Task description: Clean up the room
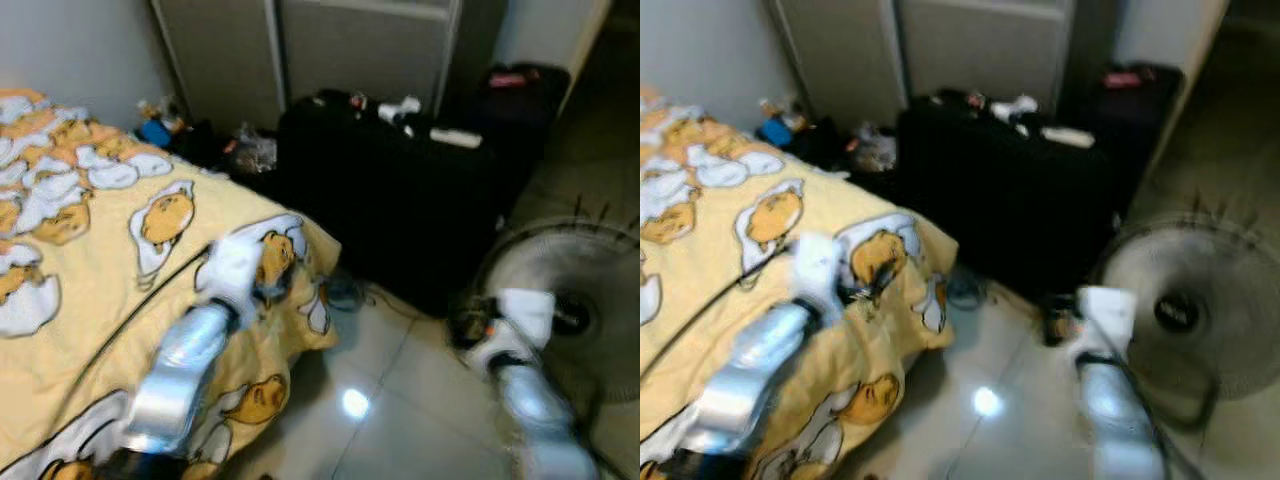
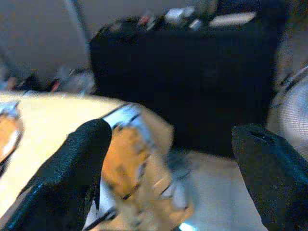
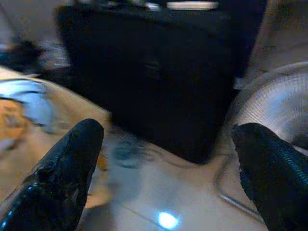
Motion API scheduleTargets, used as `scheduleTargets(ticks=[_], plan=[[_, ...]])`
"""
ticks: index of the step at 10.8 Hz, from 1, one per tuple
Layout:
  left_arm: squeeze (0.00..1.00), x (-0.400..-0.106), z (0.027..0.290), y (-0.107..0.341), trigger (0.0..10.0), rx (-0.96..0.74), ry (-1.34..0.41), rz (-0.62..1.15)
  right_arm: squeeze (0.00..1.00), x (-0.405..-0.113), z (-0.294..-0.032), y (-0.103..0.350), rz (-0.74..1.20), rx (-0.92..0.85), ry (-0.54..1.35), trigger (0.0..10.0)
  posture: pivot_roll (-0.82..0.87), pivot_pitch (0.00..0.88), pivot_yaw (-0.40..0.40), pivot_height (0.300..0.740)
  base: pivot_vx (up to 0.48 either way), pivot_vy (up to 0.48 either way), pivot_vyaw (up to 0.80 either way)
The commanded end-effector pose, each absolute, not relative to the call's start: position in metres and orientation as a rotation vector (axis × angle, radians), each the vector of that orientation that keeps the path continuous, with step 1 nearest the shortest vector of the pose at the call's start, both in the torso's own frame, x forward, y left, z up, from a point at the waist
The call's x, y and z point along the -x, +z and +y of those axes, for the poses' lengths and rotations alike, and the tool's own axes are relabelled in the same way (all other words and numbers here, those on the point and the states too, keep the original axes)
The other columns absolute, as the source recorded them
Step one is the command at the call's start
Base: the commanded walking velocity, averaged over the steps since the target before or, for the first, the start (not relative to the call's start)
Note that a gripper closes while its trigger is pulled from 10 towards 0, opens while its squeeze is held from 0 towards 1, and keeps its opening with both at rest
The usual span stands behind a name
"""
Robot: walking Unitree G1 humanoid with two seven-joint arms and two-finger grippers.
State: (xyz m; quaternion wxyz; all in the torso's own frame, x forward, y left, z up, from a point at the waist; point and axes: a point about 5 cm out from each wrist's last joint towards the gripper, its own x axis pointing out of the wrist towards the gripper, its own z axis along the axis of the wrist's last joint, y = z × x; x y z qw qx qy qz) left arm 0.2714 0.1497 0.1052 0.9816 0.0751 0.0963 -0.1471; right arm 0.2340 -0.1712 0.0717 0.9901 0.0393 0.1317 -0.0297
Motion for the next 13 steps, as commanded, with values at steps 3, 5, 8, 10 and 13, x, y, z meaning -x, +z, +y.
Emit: scheduleTargets(ticks=[3,5,8,10,13], plan=[[0.0,-0.27,0.148,0.109,10.0,-0.146,-0.293,0.17,0.0,-0.238,-0.182,0.067,0.27,-0.083,-0.096,10.0,-0.08,0.0,0.044,0.74,0.31,0.0,-0.4],[0.0,-0.268,0.151,0.109,10.0,-0.125,-0.299,0.152,0.0,-0.234,-0.184,0.071,0.235,-0.087,-0.111,10.0,-0.09,0.0,0.05,0.74,0.298,0.0,-0.8],[0.0,-0.271,0.156,0.111,10.0,-0.058,-0.248,0.108,0.0,-0.226,-0.188,0.076,0.184,-0.079,-0.115,10.0,-0.11,0.0,0.047,0.74,0.291,0.0,-0.8],[0.0,-0.27,0.162,0.115,10.0,-0.036,-0.185,0.066,0.0,-0.226,-0.19,0.08,0.154,-0.076,-0.112,10.0,-0.11,0.0,0.038,0.74,0.292,0.0,-0.76],[0.0,-0.258,0.171,0.113,10.0,-0.041,-0.14,0.064,0.0,-0.238,-0.189,0.09,0.113,-0.049,-0.018,10.0,-0.08,0.0,0.002,0.74,0.281,0.0,0.0]])
